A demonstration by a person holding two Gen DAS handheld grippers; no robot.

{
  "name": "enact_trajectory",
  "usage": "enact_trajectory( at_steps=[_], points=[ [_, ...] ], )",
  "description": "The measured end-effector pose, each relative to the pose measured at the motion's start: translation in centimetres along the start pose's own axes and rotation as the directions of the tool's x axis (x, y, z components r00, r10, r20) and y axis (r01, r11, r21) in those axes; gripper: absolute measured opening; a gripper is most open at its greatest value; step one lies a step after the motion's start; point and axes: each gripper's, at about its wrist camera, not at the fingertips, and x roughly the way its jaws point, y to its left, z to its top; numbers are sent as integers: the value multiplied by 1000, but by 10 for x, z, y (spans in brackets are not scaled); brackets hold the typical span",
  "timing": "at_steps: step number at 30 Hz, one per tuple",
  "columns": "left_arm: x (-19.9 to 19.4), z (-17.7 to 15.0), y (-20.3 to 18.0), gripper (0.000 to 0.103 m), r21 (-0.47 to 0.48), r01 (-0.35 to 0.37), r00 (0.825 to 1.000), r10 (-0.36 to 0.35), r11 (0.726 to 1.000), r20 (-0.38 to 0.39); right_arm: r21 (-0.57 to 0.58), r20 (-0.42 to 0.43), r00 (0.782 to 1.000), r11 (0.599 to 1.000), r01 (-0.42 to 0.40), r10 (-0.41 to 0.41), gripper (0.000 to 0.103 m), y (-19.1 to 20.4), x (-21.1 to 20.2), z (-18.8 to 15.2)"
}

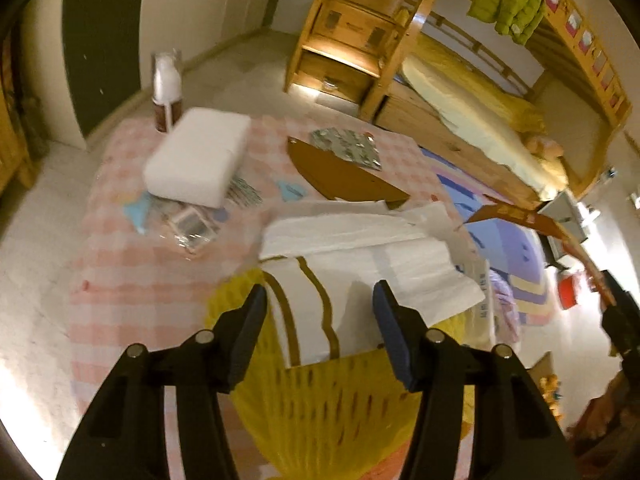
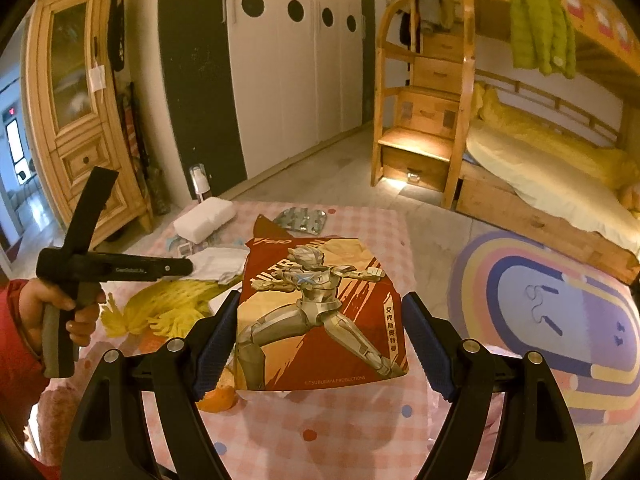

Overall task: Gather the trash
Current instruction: 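Grasp the white paper with the left tool while the right tool lifts the red card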

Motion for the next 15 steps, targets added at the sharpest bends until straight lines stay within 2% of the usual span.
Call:
enact_trajectory(
  at_steps=[1, 3, 4, 6, 8, 12, 15],
  points=[
    [0, -1, 1, 47, -9, 22, 1000, -22, 1000, -2, 1, -1, 1000, 1000, -2, 2, 79, -2, 0, 2],
    [-1, -2, 2, 30, -13, 39, 999, -39, 999, 3, 0, -2, 1000, 1000, -5, 5, 79, -2, -1, 1],
    [-3, -2, 1, 25, -10, 42, 999, -41, 999, 9, 0, -1, 1000, 1000, -7, 7, 79, -2, -2, 0],
    [-9, -1, -1, 9, 4, 34, 999, -34, 999, 34, 1, 4, 1000, 1000, -9, 9, 79, -3, -5, 1],
    [-19, 1, -8, 2, 32, 20, 997, -22, 999, 71, 2, 16, 1000, 1000, -9, 9, 79, -2, -10, 1],
    [-45, 10, -32, 0, 119, -48, 985, 27, 992, 170, 15, 54, 999, 1000, 4, -4, 79, -4, -26, 1],
    [-75, 20, -57, 0, 178, -90, 965, 42, 980, 258, 34, 92, 996, 999, 13, -17, 79, -10, -43, 1]
  ],
)
